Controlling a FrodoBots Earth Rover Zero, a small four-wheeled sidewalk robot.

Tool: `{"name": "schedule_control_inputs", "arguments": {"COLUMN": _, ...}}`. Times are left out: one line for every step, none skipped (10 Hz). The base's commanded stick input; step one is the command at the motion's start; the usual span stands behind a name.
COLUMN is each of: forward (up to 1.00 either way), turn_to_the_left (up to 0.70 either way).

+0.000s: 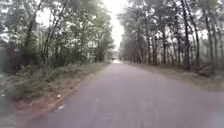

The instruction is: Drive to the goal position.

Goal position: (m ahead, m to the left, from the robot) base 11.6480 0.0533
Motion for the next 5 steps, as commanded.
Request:
{"name": "schedule_control_inputs", "arguments": {"forward": 0.7, "turn_to_the_left": 0.0}}
{"name": "schedule_control_inputs", "arguments": {"forward": 0.7, "turn_to_the_left": 0.0}}
{"name": "schedule_control_inputs", "arguments": {"forward": 0.7, "turn_to_the_left": 0.0}}
{"name": "schedule_control_inputs", "arguments": {"forward": 0.7, "turn_to_the_left": 0.0}}
{"name": "schedule_control_inputs", "arguments": {"forward": 0.7, "turn_to_the_left": 0.0}}
